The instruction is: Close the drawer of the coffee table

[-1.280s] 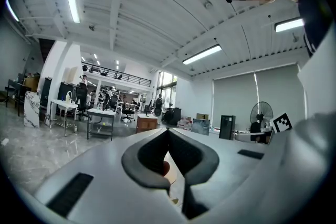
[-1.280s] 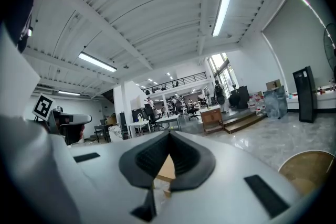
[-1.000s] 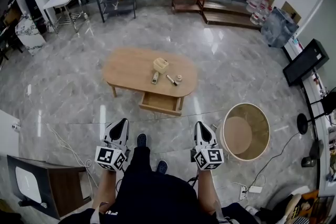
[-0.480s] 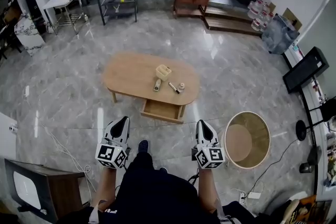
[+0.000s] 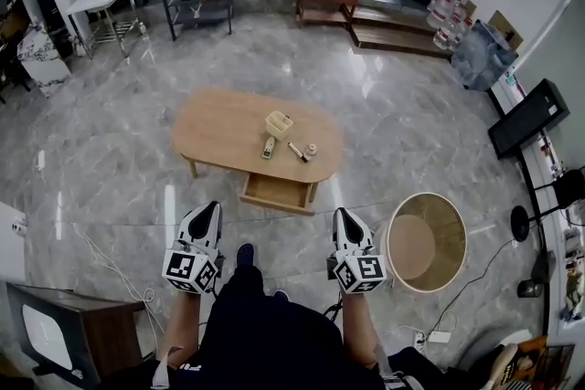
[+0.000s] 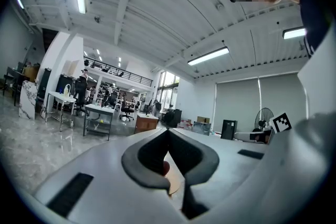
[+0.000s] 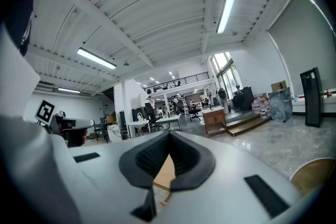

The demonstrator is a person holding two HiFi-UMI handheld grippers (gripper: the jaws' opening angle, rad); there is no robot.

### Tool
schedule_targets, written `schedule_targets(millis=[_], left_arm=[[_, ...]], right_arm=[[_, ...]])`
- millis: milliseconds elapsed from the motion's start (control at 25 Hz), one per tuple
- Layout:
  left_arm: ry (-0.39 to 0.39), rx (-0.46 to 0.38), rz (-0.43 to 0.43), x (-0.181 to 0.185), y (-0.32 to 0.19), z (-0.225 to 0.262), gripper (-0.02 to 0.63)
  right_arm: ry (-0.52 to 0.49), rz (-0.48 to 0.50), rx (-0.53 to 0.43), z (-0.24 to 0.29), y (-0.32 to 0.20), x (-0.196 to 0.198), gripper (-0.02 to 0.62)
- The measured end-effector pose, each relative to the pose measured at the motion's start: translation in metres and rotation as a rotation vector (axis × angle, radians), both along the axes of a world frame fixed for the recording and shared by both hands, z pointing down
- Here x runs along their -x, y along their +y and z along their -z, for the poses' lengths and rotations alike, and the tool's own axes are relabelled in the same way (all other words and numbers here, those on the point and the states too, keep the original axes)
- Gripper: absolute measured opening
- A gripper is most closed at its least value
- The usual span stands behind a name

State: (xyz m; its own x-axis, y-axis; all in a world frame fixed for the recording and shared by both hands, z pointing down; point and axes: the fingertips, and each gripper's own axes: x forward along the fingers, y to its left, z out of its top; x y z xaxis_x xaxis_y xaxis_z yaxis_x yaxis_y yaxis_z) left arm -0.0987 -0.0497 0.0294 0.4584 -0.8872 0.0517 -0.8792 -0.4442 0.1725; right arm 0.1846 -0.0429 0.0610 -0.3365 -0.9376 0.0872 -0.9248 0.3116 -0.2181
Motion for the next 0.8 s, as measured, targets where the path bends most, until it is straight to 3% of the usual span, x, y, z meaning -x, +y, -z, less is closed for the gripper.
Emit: schedule_targets(millis=[440,800], left_arm=[[-0.023,0.03,-0.02,-0.014,0.004,-0.01,0.025],[-0.038,0.038,-0.051,-0.001,-0.019,-0.017,0.025]], right_arm=[[0.0,0.016,0.046,-0.015,0.008,0.0,0.026],[0.015,-0.011,0.082,-0.026,-0.011,0.01,0.026]])
